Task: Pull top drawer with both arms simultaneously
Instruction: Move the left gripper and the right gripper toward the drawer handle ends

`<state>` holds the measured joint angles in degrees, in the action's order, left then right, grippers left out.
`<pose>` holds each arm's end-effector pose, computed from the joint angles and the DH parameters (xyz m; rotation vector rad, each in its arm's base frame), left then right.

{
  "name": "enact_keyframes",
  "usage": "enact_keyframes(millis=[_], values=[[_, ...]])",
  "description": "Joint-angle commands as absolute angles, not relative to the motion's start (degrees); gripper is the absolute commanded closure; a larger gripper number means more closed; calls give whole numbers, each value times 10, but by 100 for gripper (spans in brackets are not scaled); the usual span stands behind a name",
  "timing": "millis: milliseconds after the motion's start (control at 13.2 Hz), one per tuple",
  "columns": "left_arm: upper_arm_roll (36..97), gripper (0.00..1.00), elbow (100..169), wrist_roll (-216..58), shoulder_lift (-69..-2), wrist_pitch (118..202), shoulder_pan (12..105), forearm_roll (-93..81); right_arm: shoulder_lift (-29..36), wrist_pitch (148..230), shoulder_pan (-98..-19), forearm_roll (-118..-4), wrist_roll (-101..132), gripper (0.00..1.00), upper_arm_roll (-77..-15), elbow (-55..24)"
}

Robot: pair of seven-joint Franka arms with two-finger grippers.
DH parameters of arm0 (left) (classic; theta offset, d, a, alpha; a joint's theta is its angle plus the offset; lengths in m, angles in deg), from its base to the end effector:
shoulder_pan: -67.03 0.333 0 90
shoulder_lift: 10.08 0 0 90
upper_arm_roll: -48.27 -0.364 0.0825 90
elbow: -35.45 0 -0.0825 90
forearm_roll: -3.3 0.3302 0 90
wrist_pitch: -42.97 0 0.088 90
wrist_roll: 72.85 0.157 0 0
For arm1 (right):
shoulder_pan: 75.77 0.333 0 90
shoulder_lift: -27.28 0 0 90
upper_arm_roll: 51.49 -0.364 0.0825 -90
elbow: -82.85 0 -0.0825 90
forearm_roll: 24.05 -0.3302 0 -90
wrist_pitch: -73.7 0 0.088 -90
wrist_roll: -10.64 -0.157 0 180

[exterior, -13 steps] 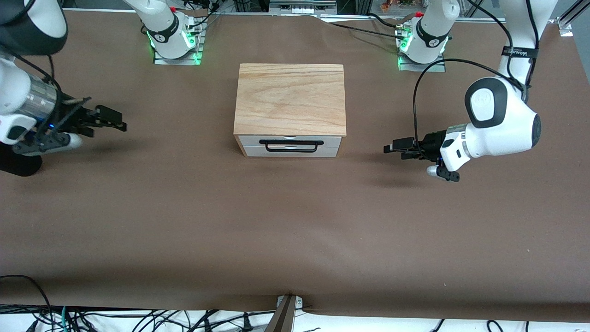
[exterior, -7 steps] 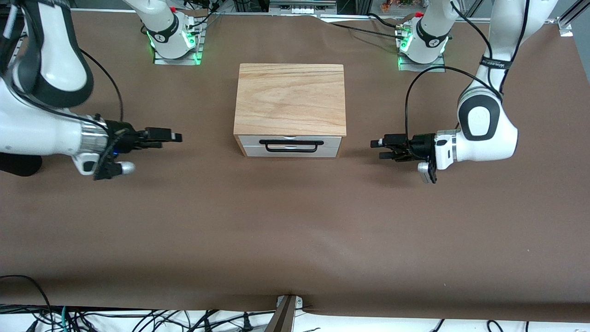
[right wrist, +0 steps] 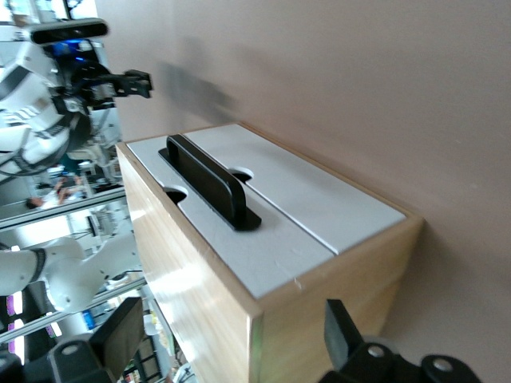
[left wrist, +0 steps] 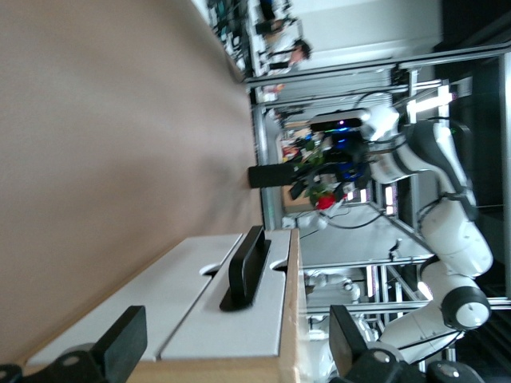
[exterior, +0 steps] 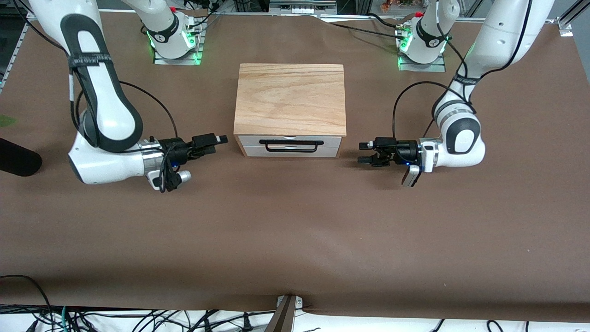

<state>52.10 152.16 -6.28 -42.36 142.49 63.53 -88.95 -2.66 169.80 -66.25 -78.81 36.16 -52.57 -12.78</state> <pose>0.5472 -0.2082 0.2680 1.6548 -0.1089 0.1023 0.5735 0.2275 0.3540 -2.1295 -0.2709 0.4130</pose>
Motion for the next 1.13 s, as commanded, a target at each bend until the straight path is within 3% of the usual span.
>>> enact_keyframes(millis=[0, 377, 604, 830, 981, 1057], values=[[520, 0, 1493, -2, -472, 1404, 608, -957, -63, 1738, -637, -885, 434, 0, -524, -138], [520, 0, 1461, 0, -508, 1407, 564, -1043, -87, 1793, -590, -1094, 571, 1, -524, -197], [523, 3, 1463, -22, -508, 1410, 552, -1054, -90, 1788, -584, -1147, 645, 25, -524, -244], [526, 13, 1465, -51, -503, 1427, 540, -1054, -90, 1774, -583, -1183, 674, 34, -525, -268], [541, 25, 1467, -65, -497, 1458, 538, -1053, -93, 1764, -584, -1186, 676, 40, -525, -268], [545, 26, 1471, -70, -489, 1471, 538, -1052, -93, 1764, -584, -1187, 676, 42, -525, -268]])
